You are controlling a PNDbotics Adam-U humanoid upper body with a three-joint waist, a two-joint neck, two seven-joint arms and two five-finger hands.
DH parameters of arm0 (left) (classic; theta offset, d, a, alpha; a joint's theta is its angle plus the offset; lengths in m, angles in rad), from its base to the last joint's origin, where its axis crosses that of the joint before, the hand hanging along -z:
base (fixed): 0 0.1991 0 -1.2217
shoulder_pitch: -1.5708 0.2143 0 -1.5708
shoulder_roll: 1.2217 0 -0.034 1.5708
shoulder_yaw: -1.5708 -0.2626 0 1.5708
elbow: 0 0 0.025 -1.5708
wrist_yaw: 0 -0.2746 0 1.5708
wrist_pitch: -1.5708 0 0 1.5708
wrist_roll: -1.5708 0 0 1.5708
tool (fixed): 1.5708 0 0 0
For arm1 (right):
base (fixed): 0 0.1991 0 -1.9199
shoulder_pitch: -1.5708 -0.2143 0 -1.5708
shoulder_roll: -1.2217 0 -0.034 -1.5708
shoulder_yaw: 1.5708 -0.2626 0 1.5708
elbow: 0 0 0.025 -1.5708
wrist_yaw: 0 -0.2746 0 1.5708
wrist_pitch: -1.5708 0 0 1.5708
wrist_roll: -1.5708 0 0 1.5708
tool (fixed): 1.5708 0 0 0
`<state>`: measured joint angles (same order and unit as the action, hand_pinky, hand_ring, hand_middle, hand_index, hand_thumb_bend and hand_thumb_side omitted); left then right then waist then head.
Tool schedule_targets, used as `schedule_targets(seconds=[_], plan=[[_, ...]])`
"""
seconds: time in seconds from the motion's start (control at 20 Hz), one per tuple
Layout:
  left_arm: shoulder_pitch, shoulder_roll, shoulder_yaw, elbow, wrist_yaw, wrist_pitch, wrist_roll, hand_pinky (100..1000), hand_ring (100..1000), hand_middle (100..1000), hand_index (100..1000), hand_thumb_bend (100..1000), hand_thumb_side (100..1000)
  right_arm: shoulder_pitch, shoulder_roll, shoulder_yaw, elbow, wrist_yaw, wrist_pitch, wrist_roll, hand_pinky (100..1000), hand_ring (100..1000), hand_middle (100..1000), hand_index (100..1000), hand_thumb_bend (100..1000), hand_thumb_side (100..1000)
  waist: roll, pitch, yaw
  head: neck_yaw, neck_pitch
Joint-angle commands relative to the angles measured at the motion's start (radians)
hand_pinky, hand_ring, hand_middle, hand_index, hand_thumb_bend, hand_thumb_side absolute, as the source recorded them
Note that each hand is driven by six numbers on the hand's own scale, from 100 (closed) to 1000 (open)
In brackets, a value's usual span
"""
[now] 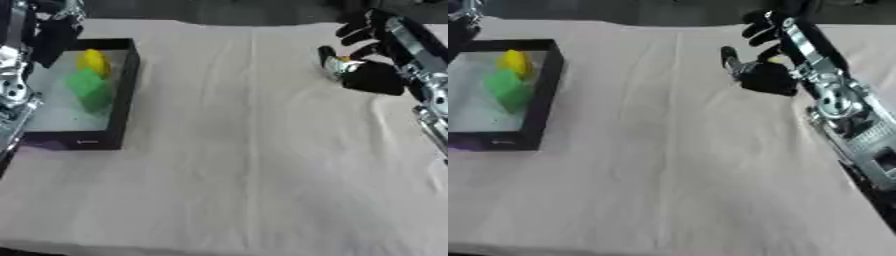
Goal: Pick up the objects with one hand, pass them to the other hand, and then place them into the box on the other side of the table.
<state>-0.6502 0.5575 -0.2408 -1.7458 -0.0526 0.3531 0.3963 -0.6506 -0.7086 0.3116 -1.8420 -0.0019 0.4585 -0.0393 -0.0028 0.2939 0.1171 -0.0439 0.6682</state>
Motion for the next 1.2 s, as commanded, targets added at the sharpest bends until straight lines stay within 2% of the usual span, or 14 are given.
schedule_targets(seconds=[0.05, 0.3, 0.45, 0.7, 1.05, 1.15, 1.2], plan=[[0.002, -0.013, 0.012, -0.055, 0.024, -0.050, 0.010, 637, 721, 683, 797, 100, 701, -0.028, -0.068, -0.027, 0.033, -0.004, -0.036, 0.052, 698, 786, 733, 830, 269, 209, -0.003, -0.008, 0.004, -0.021, -0.027], [0.028, -0.055, 0.007, -0.085, 0.069, -0.074, 0.020, 628, 715, 677, 793, 100, 705, -0.061, -0.119, -0.046, 0.115, -0.006, -0.094, 0.143, 720, 803, 748, 827, 257, 100, -0.016, 0.015, 0.018, -0.052, -0.045], [0.033, -0.077, 0.003, -0.102, 0.084, -0.083, 0.025, 624, 712, 673, 787, 100, 708, -0.076, -0.137, -0.061, 0.180, 0.015, -0.124, 0.181, 723, 803, 751, 827, 239, 100, -0.019, 0.029, 0.033, -0.067, -0.057], [0.046, -0.098, 0.001, -0.143, 0.096, -0.109, 0.029, 620, 707, 664, 779, 100, 706, -0.094, -0.163, -0.083, 0.273, 0.049, -0.158, 0.197, 740, 810, 761, 828, 233, 100, -0.022, 0.056, 0.060, -0.090, -0.078], [0.051, -0.101, -0.010, -0.167, 0.097, -0.113, 0.024, 619, 706, 662, 774, 100, 716, -0.107, -0.184, -0.100, 0.348, 0.126, -0.174, 0.216, 759, 822, 784, 828, 239, 100, -0.023, 0.084, 0.090, -0.117, -0.107], [0.050, -0.101, -0.009, -0.169, 0.097, -0.111, 0.025, 618, 705, 660, 773, 100, 706, -0.110, -0.184, -0.105, 0.367, 0.140, -0.174, 0.221, 765, 829, 797, 836, 366, 100, -0.023, 0.089, 0.096, -0.122, -0.112], [0.050, -0.102, -0.008, -0.169, 0.098, -0.110, 0.026, 618, 705, 659, 772, 100, 707, -0.111, -0.185, -0.108, 0.376, 0.150, -0.171, 0.221, 767, 830, 800, 840, 394, 100, -0.022, 0.091, 0.099, -0.125, -0.114]])
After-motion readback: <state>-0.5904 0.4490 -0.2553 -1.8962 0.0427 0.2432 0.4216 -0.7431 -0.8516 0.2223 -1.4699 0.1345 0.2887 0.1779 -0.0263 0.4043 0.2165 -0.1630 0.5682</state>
